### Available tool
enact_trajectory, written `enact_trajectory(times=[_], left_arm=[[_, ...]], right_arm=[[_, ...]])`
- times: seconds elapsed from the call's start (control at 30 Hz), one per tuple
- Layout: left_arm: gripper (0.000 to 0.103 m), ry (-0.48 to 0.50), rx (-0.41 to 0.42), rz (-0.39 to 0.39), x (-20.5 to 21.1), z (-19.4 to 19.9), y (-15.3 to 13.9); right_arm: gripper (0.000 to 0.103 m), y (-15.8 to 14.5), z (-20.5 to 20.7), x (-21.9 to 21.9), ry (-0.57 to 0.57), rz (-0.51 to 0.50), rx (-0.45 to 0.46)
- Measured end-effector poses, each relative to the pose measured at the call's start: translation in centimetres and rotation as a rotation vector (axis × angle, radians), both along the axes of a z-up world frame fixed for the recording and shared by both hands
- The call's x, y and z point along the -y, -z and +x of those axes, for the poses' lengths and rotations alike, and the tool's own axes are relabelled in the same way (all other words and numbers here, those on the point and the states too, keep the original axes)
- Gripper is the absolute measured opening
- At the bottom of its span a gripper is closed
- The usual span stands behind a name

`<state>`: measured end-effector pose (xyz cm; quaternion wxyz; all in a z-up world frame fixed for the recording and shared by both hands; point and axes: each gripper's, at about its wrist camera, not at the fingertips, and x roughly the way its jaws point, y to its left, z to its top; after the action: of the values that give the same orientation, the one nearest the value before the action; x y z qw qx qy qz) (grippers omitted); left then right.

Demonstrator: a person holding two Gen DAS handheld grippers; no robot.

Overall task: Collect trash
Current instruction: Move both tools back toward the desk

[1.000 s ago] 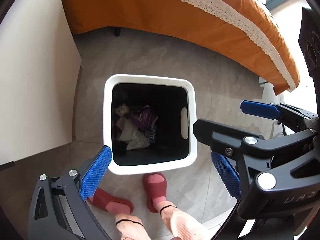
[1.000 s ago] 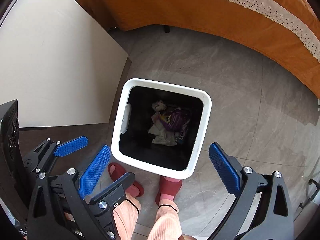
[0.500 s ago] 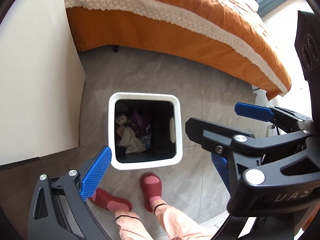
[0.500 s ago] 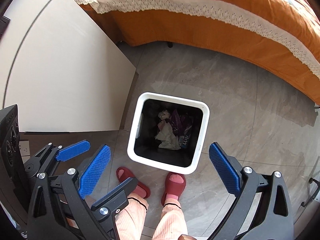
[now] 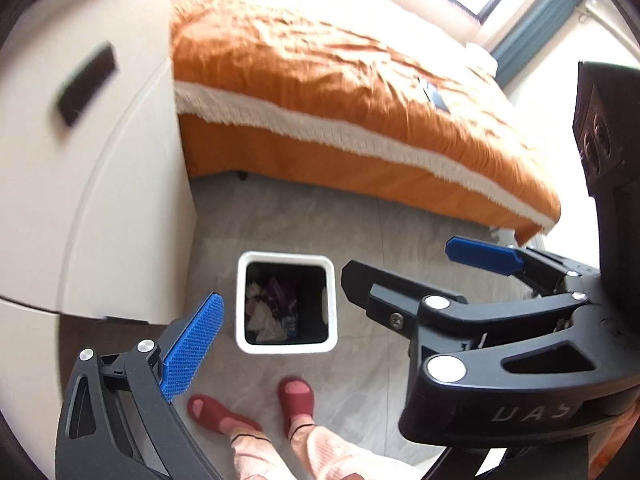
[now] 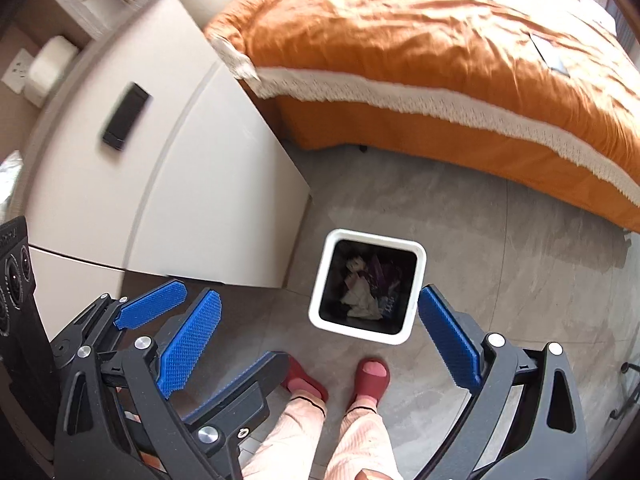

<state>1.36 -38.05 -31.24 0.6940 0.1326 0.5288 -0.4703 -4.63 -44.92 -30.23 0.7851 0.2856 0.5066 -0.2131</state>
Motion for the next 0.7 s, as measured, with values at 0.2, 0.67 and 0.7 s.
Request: enact_trajectory(times=[0.2,0.67,0.7], left_arm=[[0.098,-0.105,0.121,-0.062,-4.2,1.6,-7.2],[0.098,-0.514,0.385,-0.07,-19.5,10.6,-16.6],[0.098,-0.554,0.4,-0.069,-20.9,11.1,-17.1]], right_arm=[[0.098,-6.2,2.7,-2.9,-0.089,-0.05,0.105],[0.098,-16.8,14.2,-14.4,-0.462,-0.178,0.294],[0.098,-17.1,14.9,-15.4,-0.489,-0.18,0.305]])
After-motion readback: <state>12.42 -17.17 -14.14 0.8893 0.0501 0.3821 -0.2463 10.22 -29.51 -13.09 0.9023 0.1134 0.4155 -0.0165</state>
